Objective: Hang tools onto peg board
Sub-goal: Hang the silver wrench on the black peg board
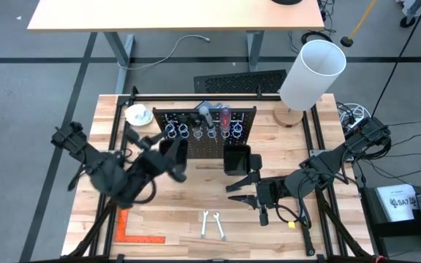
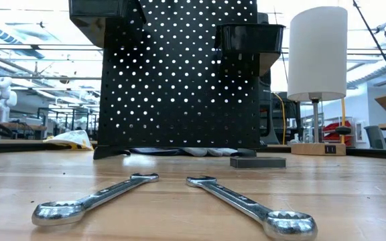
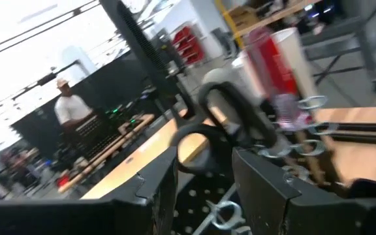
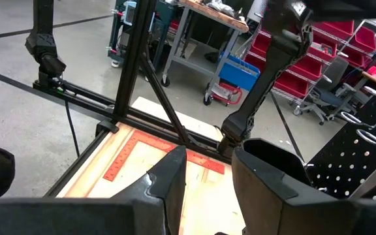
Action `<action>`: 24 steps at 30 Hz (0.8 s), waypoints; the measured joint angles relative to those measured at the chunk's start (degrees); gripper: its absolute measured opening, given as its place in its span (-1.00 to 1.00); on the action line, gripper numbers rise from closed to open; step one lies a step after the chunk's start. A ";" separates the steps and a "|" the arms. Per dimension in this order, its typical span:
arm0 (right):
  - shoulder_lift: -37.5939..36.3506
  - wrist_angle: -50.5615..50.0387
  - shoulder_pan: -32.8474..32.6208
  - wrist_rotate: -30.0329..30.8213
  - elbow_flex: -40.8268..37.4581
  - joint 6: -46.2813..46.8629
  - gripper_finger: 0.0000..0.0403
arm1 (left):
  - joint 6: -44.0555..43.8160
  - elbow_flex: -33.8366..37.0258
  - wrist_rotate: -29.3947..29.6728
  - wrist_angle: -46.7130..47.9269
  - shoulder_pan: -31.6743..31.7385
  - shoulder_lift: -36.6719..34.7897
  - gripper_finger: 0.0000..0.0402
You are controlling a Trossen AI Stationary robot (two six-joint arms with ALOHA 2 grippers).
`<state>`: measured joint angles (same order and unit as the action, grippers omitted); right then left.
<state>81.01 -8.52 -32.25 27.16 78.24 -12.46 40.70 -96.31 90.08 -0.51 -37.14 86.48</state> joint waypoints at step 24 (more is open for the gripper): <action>0.01 -4.46 -0.17 -0.25 0.00 9.25 -0.42 | -19.50 0.00 -1.97 0.04 -21.33 12.47 -0.24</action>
<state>81.03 -12.97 -32.42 26.91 78.24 -3.20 21.19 -96.31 88.12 -0.47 -58.47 98.94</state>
